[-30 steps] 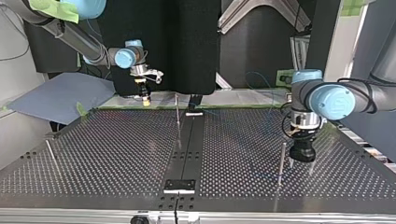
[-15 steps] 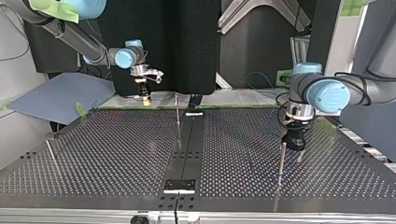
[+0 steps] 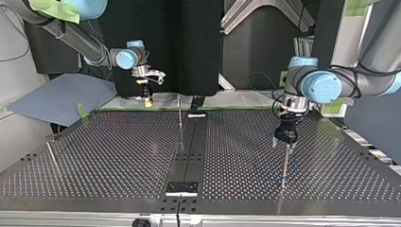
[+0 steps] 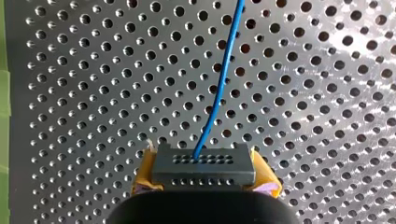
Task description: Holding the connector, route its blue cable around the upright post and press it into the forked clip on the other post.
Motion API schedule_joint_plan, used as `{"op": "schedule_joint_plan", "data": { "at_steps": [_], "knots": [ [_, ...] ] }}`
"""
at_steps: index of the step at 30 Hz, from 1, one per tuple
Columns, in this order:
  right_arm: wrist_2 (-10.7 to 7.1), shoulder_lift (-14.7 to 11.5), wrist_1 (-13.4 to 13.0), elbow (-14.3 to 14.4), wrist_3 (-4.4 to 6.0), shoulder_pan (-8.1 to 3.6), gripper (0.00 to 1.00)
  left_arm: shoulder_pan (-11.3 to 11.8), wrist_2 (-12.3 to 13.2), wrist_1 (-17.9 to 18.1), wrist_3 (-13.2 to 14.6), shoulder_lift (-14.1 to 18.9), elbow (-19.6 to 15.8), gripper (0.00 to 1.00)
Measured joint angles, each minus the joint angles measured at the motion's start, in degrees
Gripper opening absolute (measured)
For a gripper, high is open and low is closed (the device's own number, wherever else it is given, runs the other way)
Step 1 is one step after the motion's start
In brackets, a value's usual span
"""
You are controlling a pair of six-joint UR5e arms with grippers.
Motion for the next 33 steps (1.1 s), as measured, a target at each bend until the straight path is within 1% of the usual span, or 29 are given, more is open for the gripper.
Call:
{"op": "schedule_joint_plan", "data": {
  "at_steps": [4, 7, 18, 26, 29, 33],
  "knots": [
    [-0.04, 0.0, -0.1, 0.0, 0.17, -0.17, 0.00, -0.3, -1.2, -0.4, 1.0, 0.0, -0.9, 1.00],
    [-0.05, 0.0, -0.1, 0.0, 0.28, -0.19, 0.00, -0.5, -1.6, -0.5, 1.8, 0.0, -2.1, 1.00],
    [-0.05, 0.1, -0.1, 0.0, 0.37, 0.11, 0.00, -1.3, -2.0, -0.1, 3.0, 0.1, -5.9, 1.00],
    [-0.05, 0.2, -0.1, 0.0, 0.37, 0.18, 0.00, -2.0, -3.6, 1.6, 4.6, 0.1, -9.2, 1.00],
    [-0.05, 0.3, -0.2, 0.0, 0.36, 0.22, 0.00, -2.5, -4.1, 1.8, 5.4, 0.1, -10.0, 1.00],
    [-0.05, 0.4, -0.2, 0.0, 0.37, 0.22, 0.00, -3.1, -5.6, 1.7, 6.3, 0.3, -10.7, 1.00]
  ]
}}
